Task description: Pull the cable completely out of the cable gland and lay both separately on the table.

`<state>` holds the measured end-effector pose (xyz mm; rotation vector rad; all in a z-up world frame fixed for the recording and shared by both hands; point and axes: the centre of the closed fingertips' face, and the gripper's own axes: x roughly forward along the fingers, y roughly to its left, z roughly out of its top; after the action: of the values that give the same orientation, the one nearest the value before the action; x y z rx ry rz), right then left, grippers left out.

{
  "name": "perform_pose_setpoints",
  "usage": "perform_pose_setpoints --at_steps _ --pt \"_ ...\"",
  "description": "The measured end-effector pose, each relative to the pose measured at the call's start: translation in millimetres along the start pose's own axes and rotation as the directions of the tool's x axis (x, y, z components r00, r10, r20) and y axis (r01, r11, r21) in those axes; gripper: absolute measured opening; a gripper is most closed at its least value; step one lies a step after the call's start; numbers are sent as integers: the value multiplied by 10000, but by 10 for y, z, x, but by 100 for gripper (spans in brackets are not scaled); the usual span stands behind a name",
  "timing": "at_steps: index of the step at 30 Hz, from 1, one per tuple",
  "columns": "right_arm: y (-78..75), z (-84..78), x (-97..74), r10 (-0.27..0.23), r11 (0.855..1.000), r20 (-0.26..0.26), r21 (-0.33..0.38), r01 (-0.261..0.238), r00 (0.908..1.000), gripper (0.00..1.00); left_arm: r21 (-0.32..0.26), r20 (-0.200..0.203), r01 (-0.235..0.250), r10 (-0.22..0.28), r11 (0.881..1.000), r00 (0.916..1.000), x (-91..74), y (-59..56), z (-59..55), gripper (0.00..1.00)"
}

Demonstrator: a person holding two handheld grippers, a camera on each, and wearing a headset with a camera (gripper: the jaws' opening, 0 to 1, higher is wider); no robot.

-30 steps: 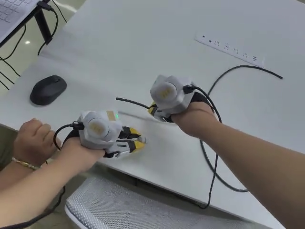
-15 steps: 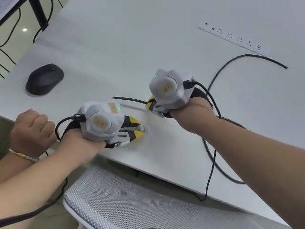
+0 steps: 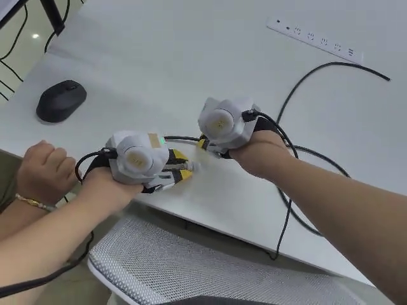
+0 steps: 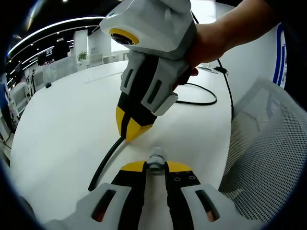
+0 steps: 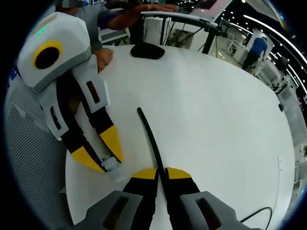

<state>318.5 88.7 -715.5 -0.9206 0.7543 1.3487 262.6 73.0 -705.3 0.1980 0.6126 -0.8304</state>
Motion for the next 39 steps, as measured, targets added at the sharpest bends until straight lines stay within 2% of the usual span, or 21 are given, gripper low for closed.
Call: perform_pose_setpoints --at_steps 3,11,13,21,26,27,30,32,36,37,39 --pt "4 -17 12 32 10000 -23 -31 -32 10000 1 219 -119 -26 28 9998 9999 13 9 -7 16" --pt "1 -16 22 75 9999 28 123 -75 10000 2 354 -301 -60 70 9994 9995 30 12 -33 16" --pt "-3 -29 21 -11 10000 -40 -82 10 10000 2 419 -300 -47 59 9991 9995 28 5 -30 16" --pt "-28 -7 -29 -125 9999 248 -7 125 9996 13 390 -324 -12 24 9992 9995 45 8 -28 17" --pt "-26 28 -176 -290 9996 633 -24 292 9976 17 473 -282 -30 43 9989 9996 41 6 9 21" --pt "-33 22 -204 -342 9994 667 -20 344 9972 18 637 -217 -61 75 9980 9997 40 15 27 21" --pt "-56 17 -306 -511 9987 903 109 503 9946 21 499 -257 -157 170 9986 9995 27 36 26 25" --pt "-77 37 -433 -695 9966 1336 522 631 9886 25 422 -122 -213 219 9989 9997 4 51 48 27" --pt "-115 17 -648 -1023 9911 1744 1027 853 9793 29 302 -3 -219 219 9993 9998 -51 44 78 32" --pt "-132 3 -714 -1119 9874 1822 1312 886 9769 30 222 22 -221 220 9995 9998 -67 42 89 34" --pt "-162 -5 -809 -1326 9839 1972 1448 1049 9713 32 -76 179 -235 237 9997 9996 -106 35 131 37"
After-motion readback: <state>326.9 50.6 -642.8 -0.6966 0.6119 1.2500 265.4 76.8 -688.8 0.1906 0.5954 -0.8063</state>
